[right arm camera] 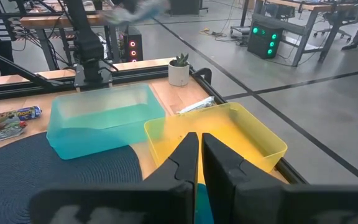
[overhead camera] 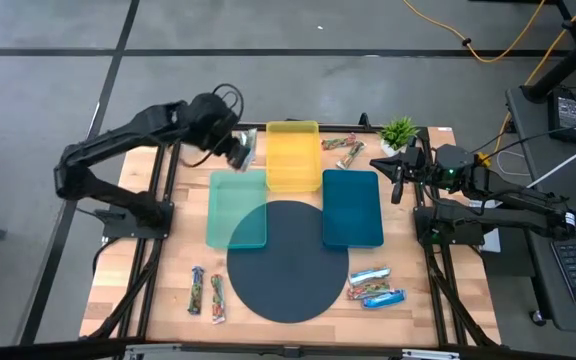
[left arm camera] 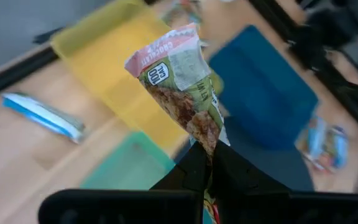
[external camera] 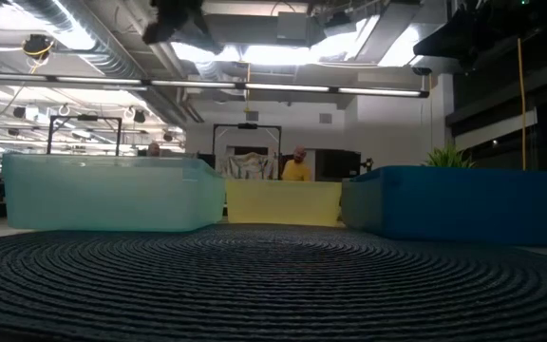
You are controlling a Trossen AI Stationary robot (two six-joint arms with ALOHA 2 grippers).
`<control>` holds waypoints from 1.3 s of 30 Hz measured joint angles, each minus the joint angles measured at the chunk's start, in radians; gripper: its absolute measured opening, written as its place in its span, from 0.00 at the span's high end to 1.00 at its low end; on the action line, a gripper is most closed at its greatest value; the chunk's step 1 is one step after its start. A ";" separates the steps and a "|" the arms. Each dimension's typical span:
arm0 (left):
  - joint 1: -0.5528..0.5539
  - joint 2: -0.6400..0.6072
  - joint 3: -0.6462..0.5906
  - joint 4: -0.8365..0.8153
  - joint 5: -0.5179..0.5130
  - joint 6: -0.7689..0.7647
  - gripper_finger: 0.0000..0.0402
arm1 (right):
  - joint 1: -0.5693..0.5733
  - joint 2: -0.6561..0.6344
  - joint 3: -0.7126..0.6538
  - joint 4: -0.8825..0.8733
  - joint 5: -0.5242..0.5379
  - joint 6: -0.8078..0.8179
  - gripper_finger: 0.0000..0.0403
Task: Pick and place Granola Bars by type
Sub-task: Put the red granola bar into the light blue bin
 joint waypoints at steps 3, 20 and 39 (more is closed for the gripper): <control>-0.069 -0.046 0.000 -0.061 -0.019 -0.043 0.98 | 0.000 0.000 0.000 0.000 0.000 0.000 0.94; -0.324 -0.131 -0.041 -0.181 -0.124 -0.124 0.98 | 0.000 0.000 0.000 0.000 0.000 0.003 0.94; -0.382 -0.045 -0.327 -0.124 -0.140 -0.128 0.97 | 0.000 0.000 0.000 0.001 0.000 0.004 0.94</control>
